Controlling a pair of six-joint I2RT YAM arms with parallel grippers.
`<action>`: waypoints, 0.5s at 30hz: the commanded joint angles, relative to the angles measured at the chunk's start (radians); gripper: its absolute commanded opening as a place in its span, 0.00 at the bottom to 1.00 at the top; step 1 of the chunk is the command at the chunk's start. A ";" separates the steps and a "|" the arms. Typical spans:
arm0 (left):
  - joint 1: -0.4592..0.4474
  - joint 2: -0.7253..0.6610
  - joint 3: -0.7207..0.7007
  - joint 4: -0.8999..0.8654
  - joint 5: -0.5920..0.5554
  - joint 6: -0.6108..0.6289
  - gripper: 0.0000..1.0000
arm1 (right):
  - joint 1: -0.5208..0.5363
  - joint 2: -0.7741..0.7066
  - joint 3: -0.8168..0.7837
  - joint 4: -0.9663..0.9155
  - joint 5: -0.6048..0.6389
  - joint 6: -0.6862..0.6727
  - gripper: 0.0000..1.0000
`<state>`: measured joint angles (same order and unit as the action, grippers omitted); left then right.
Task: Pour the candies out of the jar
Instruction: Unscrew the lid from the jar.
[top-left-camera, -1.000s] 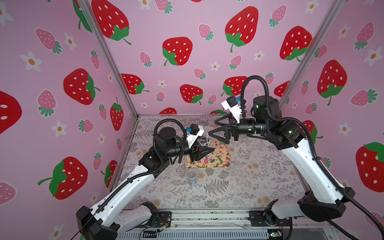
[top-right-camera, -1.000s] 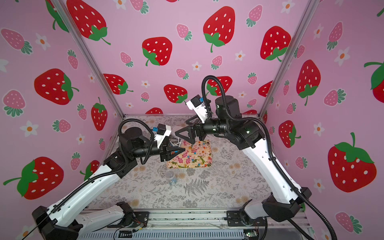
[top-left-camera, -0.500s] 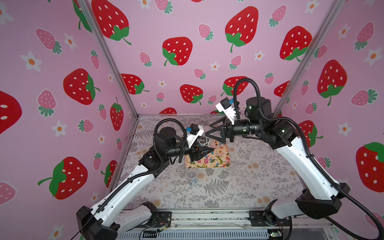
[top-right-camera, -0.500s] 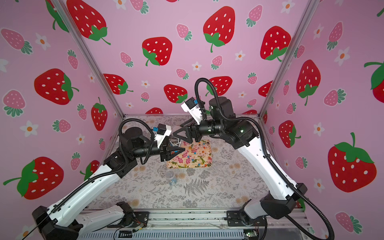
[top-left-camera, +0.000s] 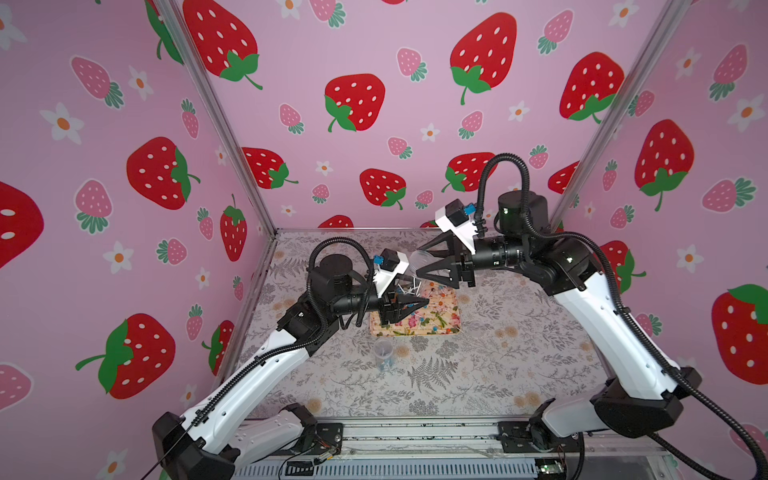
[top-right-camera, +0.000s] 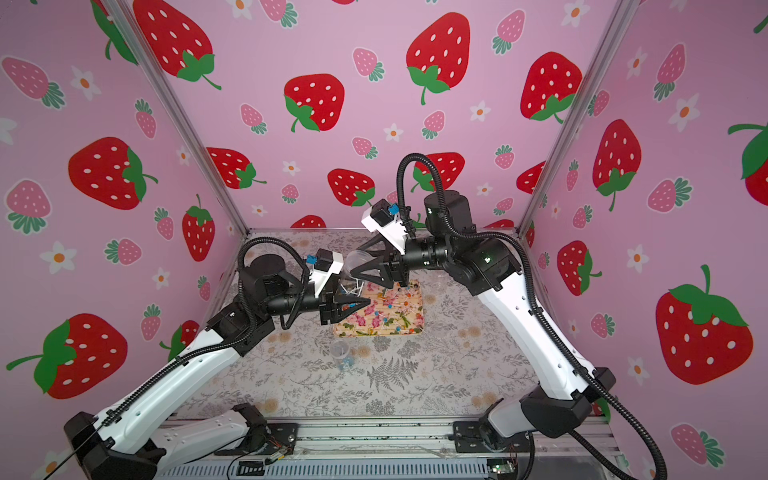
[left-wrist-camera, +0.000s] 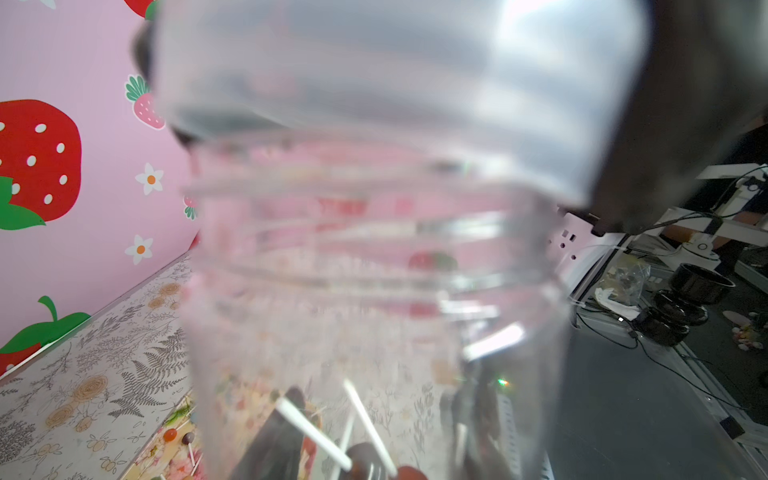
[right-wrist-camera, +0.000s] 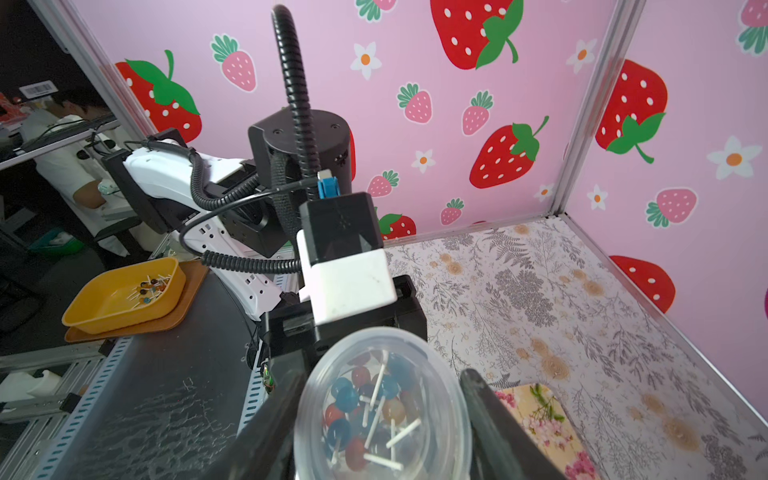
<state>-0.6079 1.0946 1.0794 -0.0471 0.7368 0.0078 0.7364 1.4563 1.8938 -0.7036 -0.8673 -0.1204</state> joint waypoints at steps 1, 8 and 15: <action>0.002 -0.007 0.048 0.012 0.027 0.008 0.40 | -0.029 0.014 0.057 0.006 -0.141 -0.132 0.58; 0.002 -0.024 0.036 0.007 0.016 0.009 0.40 | -0.063 0.022 0.080 0.003 -0.160 -0.130 0.58; 0.002 -0.046 0.026 0.001 -0.002 0.015 0.40 | -0.072 -0.071 -0.046 0.009 0.009 -0.110 0.58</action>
<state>-0.6079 1.0729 1.0794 -0.0700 0.7368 0.0078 0.6697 1.4368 1.8835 -0.6968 -0.9245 -0.2096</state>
